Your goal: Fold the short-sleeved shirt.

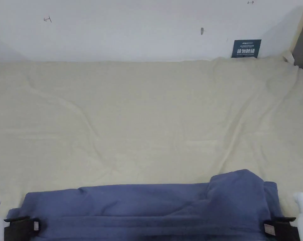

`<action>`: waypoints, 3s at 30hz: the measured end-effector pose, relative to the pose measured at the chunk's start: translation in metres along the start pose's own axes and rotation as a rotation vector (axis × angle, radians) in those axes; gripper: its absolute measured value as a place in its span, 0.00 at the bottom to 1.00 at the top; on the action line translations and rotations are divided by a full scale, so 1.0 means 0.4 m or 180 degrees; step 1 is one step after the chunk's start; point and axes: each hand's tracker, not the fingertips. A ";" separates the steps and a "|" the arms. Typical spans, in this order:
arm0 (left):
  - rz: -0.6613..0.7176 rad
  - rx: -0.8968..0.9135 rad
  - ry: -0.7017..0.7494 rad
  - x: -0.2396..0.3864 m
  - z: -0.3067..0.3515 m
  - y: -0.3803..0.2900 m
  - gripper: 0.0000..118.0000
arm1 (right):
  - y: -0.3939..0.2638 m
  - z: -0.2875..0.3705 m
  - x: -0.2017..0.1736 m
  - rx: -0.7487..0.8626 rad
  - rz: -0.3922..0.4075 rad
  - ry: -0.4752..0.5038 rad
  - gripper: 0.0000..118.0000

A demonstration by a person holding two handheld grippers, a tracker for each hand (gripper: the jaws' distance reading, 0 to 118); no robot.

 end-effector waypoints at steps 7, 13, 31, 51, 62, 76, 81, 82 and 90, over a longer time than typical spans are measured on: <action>-0.0062 0.0201 -0.0052 0.002 0.057 0.017 0.95 | 0.013 0.110 -0.082 0.0777 0.0491 -0.0305 0.68; 0.0061 0.0379 -0.0338 0.049 0.123 0.030 0.69 | 0.029 0.156 -0.190 0.1528 0.0567 -0.0012 0.10; 0.0331 0.0374 -0.0492 -0.092 0.139 -0.004 0.00 | 0.022 0.021 -0.526 0.2048 0.0678 0.0156 0.00; 0.1411 -0.0183 -0.1860 -0.294 -0.096 0.075 0.91 | 0.073 0.000 -0.600 0.1702 0.0758 0.0278 0.00; 0.1405 -0.0702 -0.2057 -0.242 -0.194 0.096 0.05 | 0.077 -0.007 -0.575 0.1571 0.0704 0.0322 0.00; 0.0224 -0.0207 -0.1369 0.047 0.075 0.197 0.05 | 0.066 0.065 -0.374 0.1670 0.0351 -0.0122 0.00; -0.0243 -0.0252 -0.1646 0.290 0.077 0.222 0.05 | 0.052 0.095 -0.316 0.1737 0.0119 -0.0126 0.00; -0.0416 -0.0345 -0.1671 0.346 0.043 0.223 0.05 | 0.048 0.104 -0.309 0.1735 0.0089 -0.0131 0.00; -0.0552 -0.1175 -0.1742 0.639 -0.202 0.159 0.08 | 0.002 0.148 -0.218 0.1755 -0.0162 -0.0207 0.00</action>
